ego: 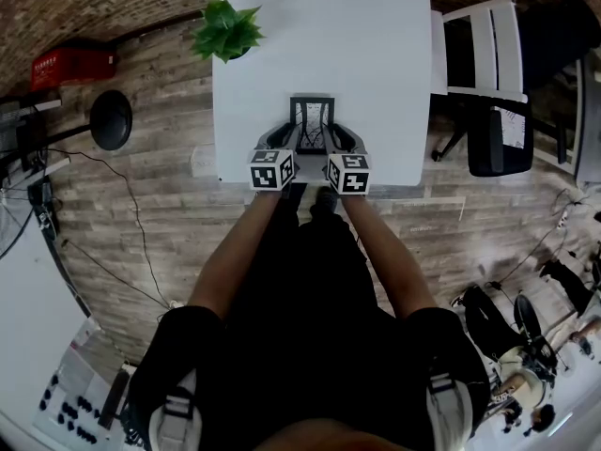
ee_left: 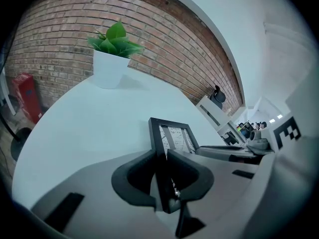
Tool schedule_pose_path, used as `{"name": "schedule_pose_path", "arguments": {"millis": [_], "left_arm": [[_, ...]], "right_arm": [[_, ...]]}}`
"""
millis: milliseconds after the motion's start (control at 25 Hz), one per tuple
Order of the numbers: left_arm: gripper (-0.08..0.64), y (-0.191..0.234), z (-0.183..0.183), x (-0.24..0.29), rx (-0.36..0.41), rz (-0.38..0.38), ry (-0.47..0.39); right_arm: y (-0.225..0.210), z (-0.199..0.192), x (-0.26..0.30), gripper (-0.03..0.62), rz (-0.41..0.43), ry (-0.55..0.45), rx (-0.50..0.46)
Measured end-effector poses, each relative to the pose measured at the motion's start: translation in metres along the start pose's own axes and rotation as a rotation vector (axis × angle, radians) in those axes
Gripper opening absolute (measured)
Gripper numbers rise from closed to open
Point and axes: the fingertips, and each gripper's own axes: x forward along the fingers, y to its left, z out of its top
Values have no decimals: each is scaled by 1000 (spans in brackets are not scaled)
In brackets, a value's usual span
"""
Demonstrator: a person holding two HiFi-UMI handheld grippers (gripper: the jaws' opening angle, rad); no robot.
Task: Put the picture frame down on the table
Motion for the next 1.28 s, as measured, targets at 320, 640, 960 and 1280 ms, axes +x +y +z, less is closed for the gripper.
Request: {"name": "schedule_pose_path", "arguments": {"millis": [320, 640, 960, 1280], "left_arm": [[83, 1, -5, 4, 45, -4, 29], [94, 1, -6, 5, 91, -6, 36], [130, 5, 4, 1, 123, -40, -8], [123, 6, 6, -15, 117, -59, -40]], "right_arm": [[0, -4, 3, 78, -13, 13, -11], [0, -4, 4, 83, -4, 7, -33], [-1, 0, 2, 133, 47, -10, -6], [11, 7, -22, 77, 130, -80, -21]]}}
